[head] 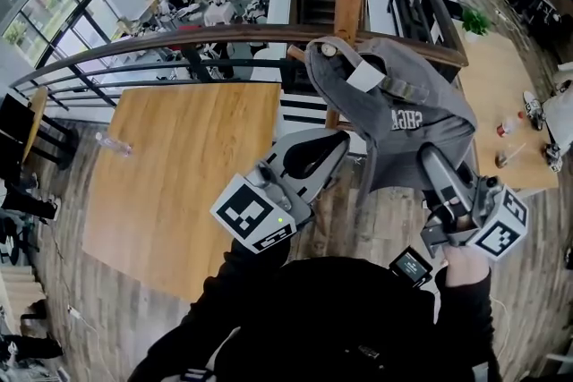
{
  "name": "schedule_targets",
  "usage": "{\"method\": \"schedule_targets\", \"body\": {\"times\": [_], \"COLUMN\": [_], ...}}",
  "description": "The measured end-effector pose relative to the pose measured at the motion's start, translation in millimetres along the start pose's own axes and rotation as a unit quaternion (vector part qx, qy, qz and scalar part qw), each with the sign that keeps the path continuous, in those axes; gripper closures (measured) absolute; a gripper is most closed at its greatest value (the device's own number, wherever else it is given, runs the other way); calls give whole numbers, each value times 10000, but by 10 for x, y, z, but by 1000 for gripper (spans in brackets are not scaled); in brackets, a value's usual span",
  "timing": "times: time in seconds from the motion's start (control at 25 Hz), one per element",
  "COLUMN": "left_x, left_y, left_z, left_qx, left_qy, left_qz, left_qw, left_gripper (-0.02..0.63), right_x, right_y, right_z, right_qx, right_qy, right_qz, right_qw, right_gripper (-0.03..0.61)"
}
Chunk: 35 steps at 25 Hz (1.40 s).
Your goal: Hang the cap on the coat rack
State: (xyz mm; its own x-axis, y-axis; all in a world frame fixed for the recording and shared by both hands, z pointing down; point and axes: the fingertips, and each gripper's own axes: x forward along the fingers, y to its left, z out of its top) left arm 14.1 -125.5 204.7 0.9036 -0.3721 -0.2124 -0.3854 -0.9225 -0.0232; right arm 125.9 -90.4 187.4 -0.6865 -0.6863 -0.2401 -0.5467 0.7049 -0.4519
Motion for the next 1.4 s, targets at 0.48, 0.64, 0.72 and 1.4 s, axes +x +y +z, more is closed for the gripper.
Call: {"method": "schedule_targets", "body": {"times": [0.48,0.64,0.72,1.4], "left_x": [-37,-22,1,77], "left_y": [23,26,18,273], "left_z": [26,23,33,77], "left_qx": [-1,17,6,-328], "left_qy": [5,15,29,320], "left_qz": [15,7,-26,-2], "left_qw": [10000,10000,10000,9989], "left_gripper": [609,609,609,609], "right_x": [112,171,204,709], "right_y": [-206,-274,-301,-535], "right_z": [2,16,39,277], "right_qx": [18,36,-5,-673], "right_qy": [25,-9,-5,443], "right_qz": [-224,-240,-265,-233], "right_qw": [9997,9997,9996,9965], "right_gripper": [540,540,540,540]}}
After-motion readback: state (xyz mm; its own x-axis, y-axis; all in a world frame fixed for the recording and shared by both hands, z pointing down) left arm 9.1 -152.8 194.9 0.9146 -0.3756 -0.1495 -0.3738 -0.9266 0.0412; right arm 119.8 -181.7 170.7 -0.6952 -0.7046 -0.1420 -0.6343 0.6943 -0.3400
